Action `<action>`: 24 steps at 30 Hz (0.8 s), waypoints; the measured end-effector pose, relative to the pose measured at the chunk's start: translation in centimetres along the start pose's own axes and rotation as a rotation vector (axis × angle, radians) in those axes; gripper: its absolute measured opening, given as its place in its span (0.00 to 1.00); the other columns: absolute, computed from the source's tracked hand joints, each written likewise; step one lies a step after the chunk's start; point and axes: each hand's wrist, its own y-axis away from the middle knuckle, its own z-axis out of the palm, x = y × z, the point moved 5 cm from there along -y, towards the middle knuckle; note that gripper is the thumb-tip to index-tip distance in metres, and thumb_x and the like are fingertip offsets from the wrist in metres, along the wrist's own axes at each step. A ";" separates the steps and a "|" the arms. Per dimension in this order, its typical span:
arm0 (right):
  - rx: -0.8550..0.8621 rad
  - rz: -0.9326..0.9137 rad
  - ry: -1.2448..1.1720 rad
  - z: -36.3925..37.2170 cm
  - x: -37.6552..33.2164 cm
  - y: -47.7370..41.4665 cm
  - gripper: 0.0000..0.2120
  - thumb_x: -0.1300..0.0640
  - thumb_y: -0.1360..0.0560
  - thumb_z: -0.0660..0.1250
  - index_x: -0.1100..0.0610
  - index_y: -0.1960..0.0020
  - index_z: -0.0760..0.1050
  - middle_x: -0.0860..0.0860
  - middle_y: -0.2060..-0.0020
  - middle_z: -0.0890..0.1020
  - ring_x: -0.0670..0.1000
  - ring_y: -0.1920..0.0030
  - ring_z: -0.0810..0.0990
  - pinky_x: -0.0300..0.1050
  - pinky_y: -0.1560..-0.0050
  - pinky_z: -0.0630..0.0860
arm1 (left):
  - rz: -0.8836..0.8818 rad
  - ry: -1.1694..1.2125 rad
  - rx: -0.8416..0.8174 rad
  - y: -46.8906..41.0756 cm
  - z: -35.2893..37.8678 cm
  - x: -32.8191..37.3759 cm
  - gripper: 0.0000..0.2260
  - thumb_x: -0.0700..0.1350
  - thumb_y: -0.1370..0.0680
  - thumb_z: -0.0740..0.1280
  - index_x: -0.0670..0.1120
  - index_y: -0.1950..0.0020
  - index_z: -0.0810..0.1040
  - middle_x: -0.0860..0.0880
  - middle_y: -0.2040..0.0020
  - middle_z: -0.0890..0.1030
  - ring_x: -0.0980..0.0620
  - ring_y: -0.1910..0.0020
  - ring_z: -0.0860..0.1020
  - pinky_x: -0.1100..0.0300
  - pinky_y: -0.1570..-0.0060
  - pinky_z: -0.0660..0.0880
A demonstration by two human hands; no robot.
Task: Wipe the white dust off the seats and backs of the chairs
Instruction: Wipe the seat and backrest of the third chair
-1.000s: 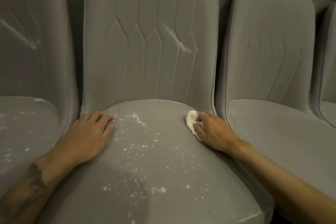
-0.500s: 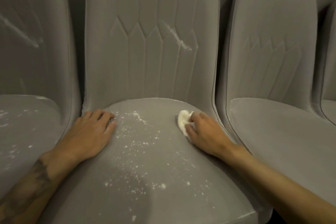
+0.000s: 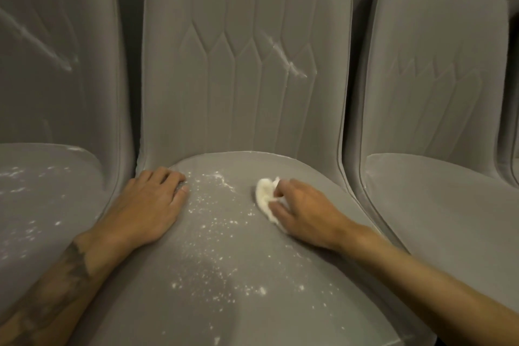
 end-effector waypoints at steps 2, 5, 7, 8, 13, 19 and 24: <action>-0.057 -0.027 -0.012 -0.2 0.3 -0.3 0.06 0.41 0.20 0.58 0.43 0.49 0.66 0.46 0.52 0.75 0.48 0.54 0.72 0.40 0.58 0.65 | -0.003 -0.006 0.006 0.0 0.0 -0.1 0.20 0.57 0.14 0.49 0.54 0.27 0.69 0.53 0.29 0.71 0.49 0.31 0.69 0.53 0.32 0.64; -0.030 0.177 0.103 -0.9 3.9 -3.4 0.12 0.47 0.18 0.59 0.53 0.40 0.72 0.55 0.45 0.77 0.57 0.47 0.76 0.46 0.50 0.69 | 0.000 -0.013 -0.003 0.1 0.1 -0.1 0.19 0.57 0.14 0.48 0.55 0.26 0.68 0.53 0.28 0.70 0.49 0.31 0.68 0.53 0.32 0.64; -0.009 0.339 0.138 -1.0 4.7 -5.4 0.16 0.49 0.18 0.58 0.58 0.37 0.72 0.61 0.41 0.76 0.63 0.42 0.77 0.51 0.43 0.72 | -0.001 -0.019 -0.010 0.1 0.1 -0.1 0.20 0.57 0.14 0.48 0.55 0.26 0.68 0.53 0.28 0.70 0.49 0.30 0.68 0.53 0.31 0.64; 0.006 0.349 0.130 -0.7 4.0 -6.2 0.14 0.50 0.18 0.58 0.57 0.39 0.73 0.62 0.41 0.77 0.65 0.42 0.77 0.53 0.42 0.73 | -0.004 -0.021 -0.010 0.1 0.0 0.0 0.20 0.57 0.14 0.48 0.55 0.26 0.68 0.53 0.28 0.70 0.49 0.30 0.67 0.53 0.30 0.64; -0.022 0.043 0.027 2.2 -2.0 -5.7 0.13 0.47 0.20 0.59 0.55 0.45 0.73 0.57 0.47 0.79 0.60 0.47 0.77 0.50 0.48 0.73 | 0.000 -0.041 -0.009 0.0 0.1 0.0 0.19 0.57 0.14 0.48 0.55 0.26 0.68 0.53 0.28 0.70 0.49 0.29 0.68 0.53 0.29 0.64; -0.002 0.320 0.118 0.3 3.3 -7.6 0.17 0.50 0.19 0.58 0.60 0.37 0.73 0.61 0.40 0.77 0.63 0.42 0.77 0.52 0.41 0.73 | 0.008 -0.035 -0.026 -0.3 0.4 -0.3 0.20 0.58 0.14 0.47 0.56 0.25 0.66 0.54 0.26 0.68 0.51 0.28 0.66 0.53 0.27 0.63; 0.048 0.367 0.178 1.7 0.9 -10.3 0.17 0.51 0.19 0.58 0.62 0.38 0.72 0.63 0.40 0.78 0.65 0.41 0.77 0.53 0.41 0.72 | 0.032 -0.064 0.001 0.1 0.4 -0.2 0.21 0.57 0.14 0.44 0.56 0.24 0.64 0.55 0.27 0.67 0.51 0.29 0.67 0.56 0.29 0.64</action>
